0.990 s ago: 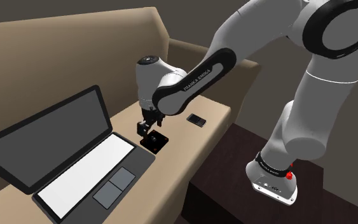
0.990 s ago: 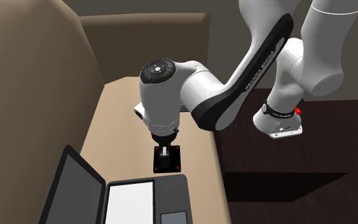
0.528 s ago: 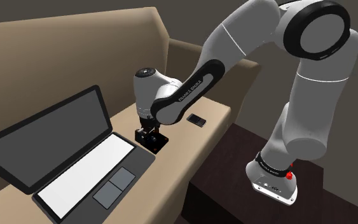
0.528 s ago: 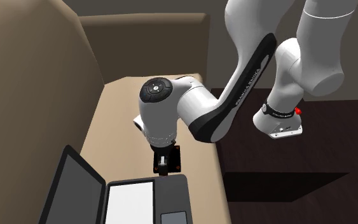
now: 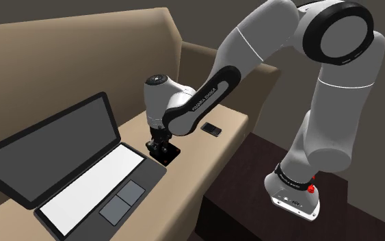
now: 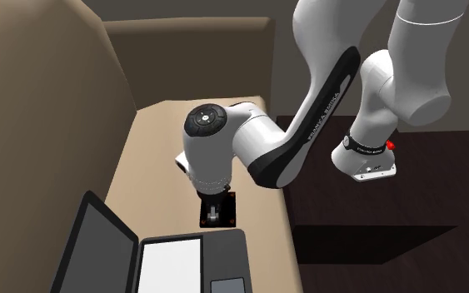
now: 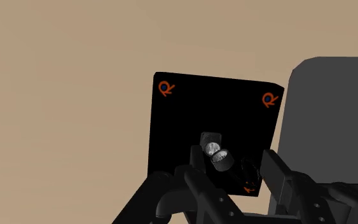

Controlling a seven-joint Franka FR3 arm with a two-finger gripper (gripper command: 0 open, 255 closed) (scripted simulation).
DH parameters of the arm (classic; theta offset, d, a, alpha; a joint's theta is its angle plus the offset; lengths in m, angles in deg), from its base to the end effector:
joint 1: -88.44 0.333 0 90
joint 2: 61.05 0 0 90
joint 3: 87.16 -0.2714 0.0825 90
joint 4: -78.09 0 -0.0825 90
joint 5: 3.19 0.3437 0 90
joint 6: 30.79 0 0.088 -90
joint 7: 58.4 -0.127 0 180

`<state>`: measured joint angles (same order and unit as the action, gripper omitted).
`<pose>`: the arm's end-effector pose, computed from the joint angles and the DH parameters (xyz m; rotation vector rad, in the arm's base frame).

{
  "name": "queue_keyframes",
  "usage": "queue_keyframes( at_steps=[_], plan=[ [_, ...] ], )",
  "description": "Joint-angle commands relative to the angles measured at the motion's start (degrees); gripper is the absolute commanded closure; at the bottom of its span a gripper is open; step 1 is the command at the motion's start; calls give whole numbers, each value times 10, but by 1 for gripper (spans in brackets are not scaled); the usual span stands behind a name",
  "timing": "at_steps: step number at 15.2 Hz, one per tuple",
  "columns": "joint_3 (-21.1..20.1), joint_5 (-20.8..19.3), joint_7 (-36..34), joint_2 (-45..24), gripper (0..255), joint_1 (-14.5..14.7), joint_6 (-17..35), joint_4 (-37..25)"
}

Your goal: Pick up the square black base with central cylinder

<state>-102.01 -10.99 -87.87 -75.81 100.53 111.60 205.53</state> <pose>0.4577 0.2342 0.2311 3.1310 0.0854 0.0343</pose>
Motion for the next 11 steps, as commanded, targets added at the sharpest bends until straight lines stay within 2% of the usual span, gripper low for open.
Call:
queue_keyframes(
  at_steps=[1,5,11],
  plan=[
    [1,0,0,-3,255,-1,1,3],
    [1,0,-1,-4,255,0,-2,0],
    [-6,17,12,32,255,-5,-42,-7]
  ],
)
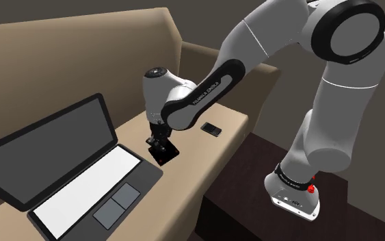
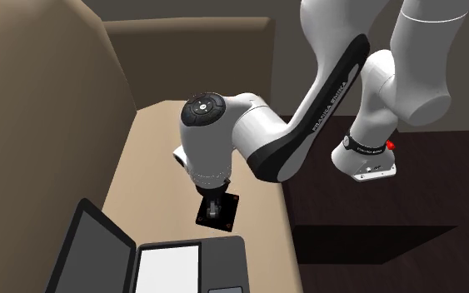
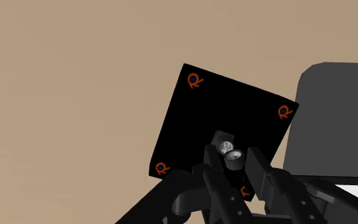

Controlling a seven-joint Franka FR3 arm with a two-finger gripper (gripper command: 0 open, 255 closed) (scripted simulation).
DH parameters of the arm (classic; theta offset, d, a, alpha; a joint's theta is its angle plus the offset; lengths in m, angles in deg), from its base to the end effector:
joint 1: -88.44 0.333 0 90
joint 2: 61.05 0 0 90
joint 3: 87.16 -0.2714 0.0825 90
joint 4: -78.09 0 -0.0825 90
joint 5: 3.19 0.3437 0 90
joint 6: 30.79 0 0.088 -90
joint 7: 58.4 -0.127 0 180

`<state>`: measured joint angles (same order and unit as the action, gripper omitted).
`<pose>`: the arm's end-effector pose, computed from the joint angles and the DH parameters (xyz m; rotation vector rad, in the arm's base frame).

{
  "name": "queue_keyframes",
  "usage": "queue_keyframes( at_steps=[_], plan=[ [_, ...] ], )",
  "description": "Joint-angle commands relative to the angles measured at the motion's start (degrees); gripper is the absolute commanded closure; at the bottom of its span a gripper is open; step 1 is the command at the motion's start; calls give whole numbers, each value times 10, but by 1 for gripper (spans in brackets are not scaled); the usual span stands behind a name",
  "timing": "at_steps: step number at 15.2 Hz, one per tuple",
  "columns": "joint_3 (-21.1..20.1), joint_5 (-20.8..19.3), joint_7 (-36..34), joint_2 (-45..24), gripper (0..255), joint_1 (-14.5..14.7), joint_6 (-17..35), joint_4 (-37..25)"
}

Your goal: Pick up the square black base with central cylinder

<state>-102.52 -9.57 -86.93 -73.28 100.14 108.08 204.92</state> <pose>0.4578 0.2335 0.2518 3.1281 0.0815 0.0215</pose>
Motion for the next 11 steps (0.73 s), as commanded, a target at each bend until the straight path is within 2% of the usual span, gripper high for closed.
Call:
queue_keyframes(
  at_steps=[1,11],
  plan=[
    [-2,6,5,12,255,-2,-14,-2],
    [-6,26,19,54,255,-5,-71,-20]
  ],
)
